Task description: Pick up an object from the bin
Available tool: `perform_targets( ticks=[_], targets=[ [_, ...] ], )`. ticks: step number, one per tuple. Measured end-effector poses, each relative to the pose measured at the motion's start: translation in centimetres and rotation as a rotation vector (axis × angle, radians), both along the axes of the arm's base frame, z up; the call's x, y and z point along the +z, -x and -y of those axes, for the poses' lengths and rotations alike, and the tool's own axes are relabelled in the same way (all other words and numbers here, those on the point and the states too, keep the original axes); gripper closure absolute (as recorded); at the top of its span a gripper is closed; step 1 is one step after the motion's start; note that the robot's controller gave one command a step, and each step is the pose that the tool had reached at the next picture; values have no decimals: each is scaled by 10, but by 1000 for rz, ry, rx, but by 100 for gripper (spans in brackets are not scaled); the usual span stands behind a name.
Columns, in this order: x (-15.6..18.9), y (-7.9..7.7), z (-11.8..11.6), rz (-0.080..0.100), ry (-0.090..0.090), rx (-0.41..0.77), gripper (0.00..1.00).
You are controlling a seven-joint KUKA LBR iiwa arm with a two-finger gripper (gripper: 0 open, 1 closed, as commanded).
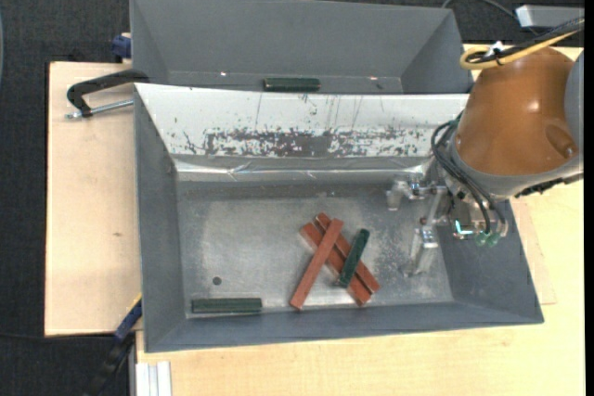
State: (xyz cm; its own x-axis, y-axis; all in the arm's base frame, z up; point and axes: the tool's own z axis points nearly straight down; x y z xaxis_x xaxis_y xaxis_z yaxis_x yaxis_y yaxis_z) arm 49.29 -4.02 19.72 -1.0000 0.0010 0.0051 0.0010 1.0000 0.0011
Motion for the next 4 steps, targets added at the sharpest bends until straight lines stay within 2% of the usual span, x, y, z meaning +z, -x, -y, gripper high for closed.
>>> perform_targets(
  ticks=[1,2,3,4],
  targets=[
    [3,-2,0,8,1,1,0],
    [-44,-9,-26,14,2,212,0],
    [-57,-26,-81,13,-2,474,0],
    [-39,-39,-73,11,-1,609,0]
  ],
)
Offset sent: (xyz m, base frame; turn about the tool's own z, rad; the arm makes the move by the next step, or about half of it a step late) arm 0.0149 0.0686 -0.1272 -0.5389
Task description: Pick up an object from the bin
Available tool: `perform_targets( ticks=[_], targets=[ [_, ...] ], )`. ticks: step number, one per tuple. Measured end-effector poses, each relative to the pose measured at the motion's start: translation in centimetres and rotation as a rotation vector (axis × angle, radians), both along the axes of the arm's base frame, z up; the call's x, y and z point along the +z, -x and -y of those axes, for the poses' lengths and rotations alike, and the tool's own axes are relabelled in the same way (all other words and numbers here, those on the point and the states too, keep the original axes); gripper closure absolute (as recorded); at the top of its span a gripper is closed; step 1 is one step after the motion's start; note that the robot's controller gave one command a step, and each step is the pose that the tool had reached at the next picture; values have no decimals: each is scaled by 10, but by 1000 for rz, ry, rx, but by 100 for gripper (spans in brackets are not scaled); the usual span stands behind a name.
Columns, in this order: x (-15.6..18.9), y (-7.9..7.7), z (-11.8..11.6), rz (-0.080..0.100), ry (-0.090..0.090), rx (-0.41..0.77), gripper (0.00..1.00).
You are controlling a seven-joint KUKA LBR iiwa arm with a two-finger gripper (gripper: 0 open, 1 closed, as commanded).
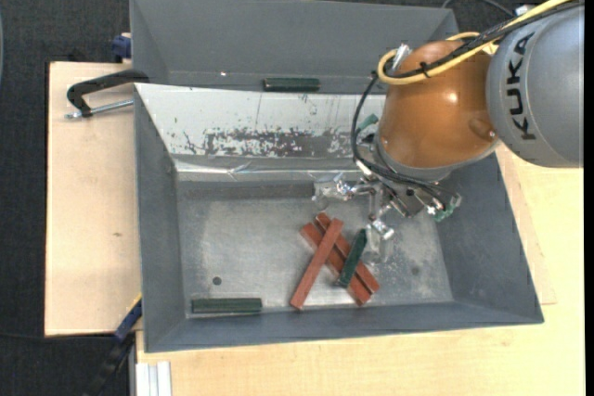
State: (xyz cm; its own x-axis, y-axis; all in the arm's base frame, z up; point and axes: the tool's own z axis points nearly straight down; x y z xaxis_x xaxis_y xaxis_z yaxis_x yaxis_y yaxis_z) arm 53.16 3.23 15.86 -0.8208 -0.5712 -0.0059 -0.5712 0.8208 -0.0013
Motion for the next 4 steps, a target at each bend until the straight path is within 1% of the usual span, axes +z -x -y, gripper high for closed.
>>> perform_targets(
  ticks=[1,2,4],
  targets=[
    [-66,4,-7,1,1,20,0],
    [-80,-7,-19,15,0,162,100],
    [-76,-6,-19,12,-1,161,100]
  ],
)
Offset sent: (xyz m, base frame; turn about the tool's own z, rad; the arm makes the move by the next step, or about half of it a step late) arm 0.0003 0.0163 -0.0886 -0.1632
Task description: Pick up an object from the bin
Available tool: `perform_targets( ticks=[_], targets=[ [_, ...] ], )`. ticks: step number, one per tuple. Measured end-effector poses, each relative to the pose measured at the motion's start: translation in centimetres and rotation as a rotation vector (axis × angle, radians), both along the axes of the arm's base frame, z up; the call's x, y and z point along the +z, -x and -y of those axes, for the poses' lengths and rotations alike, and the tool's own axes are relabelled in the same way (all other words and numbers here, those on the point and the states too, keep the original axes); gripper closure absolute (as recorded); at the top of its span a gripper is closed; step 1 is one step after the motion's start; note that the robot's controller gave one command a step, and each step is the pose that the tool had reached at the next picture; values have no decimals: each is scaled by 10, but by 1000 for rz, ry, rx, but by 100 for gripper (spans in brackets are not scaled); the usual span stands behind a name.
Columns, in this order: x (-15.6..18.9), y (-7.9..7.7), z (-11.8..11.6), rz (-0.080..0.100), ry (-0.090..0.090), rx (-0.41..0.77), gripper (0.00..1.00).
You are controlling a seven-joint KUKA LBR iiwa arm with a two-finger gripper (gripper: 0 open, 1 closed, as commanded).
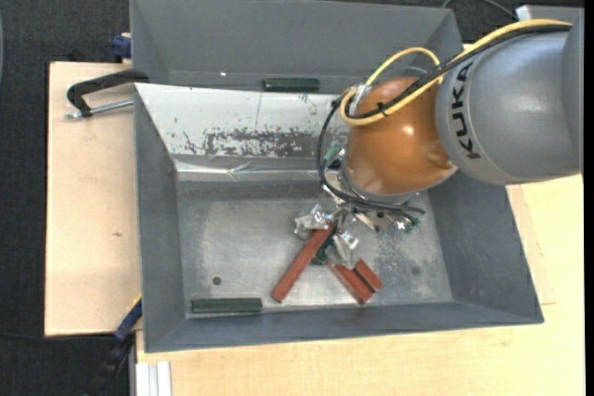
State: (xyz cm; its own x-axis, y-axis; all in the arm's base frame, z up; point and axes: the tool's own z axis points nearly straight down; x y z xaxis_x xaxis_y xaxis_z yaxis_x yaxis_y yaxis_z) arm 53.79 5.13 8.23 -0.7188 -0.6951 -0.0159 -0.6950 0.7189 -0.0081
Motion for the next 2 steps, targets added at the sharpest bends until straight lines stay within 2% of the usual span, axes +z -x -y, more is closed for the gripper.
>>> perform_targets(
  ticks=[2],
  targets=[
    [27,2,-1,-13,2,1,100]
  ],
)
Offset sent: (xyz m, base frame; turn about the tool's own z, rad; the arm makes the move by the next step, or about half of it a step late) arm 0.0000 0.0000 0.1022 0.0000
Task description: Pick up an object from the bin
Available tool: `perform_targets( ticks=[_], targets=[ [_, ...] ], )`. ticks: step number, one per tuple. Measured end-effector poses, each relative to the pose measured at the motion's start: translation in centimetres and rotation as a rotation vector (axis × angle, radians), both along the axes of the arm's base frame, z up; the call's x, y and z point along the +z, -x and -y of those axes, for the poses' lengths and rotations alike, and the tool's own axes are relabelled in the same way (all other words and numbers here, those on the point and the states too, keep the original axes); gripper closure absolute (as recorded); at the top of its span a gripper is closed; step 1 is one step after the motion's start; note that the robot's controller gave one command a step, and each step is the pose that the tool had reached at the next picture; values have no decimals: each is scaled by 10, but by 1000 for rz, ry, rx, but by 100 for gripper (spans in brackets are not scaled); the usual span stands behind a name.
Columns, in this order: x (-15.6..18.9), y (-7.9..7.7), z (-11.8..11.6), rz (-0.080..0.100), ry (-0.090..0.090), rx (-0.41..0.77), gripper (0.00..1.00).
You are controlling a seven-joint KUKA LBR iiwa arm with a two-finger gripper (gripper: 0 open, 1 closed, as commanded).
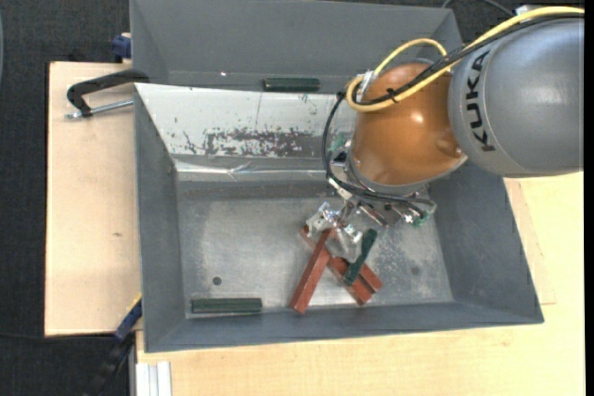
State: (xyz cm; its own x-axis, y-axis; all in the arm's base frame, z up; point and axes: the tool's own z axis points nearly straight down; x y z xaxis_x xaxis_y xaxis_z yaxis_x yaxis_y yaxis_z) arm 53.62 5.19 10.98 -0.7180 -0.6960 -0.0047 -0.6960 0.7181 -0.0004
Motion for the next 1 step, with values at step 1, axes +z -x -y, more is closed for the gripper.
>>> perform_targets(
  ticks=[1],
  targets=[
    [20,0,0,-1,0,-1,100]
  ],
)
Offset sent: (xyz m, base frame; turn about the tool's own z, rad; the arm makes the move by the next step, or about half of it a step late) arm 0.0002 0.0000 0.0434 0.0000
